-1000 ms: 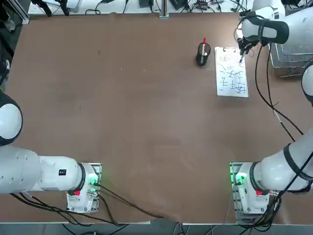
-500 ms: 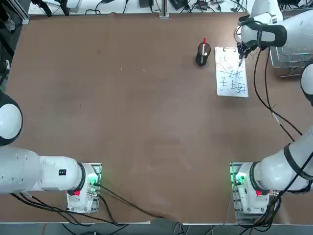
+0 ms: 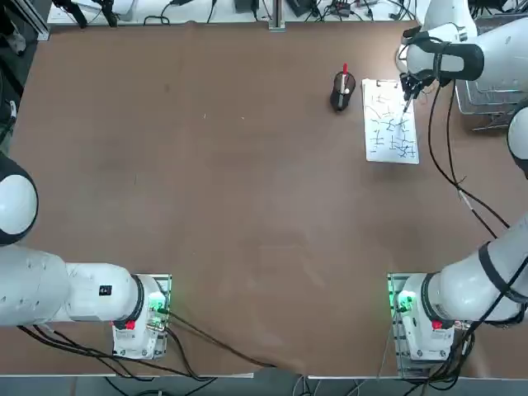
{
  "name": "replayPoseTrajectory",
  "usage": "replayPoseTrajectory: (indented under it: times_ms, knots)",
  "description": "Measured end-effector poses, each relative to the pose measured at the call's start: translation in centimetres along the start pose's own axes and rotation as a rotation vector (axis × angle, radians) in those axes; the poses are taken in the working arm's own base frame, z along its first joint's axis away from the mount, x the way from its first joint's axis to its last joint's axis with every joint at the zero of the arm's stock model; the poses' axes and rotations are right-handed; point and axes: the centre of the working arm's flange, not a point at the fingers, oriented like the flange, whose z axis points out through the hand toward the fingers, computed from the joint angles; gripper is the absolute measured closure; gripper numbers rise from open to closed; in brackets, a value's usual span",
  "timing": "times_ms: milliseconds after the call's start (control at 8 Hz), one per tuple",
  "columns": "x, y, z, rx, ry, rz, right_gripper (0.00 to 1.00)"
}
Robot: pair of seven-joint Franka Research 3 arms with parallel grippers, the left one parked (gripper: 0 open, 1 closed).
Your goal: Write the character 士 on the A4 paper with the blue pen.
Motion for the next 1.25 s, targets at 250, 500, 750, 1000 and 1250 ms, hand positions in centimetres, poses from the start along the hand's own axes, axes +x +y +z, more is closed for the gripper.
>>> replayPoseTrajectory:
  times_ms: [250, 500, 750, 1000, 1250]
  knots:
    - [-0.03, 0.35, 0.09, -0.005, -0.001, 0.003, 0.79]
    - [-0.11, 0.32, 0.26, -0.005, -0.004, 0.002, 0.79]
    - [-0.18, 0.29, 0.41, -0.004, -0.006, 0.002, 0.79]
    - [-0.21, 0.25, 0.56, -0.004, -0.007, 0.001, 0.79]
    - [-0.2, 0.25, 0.57, -0.004, -0.006, 0.002, 0.79]
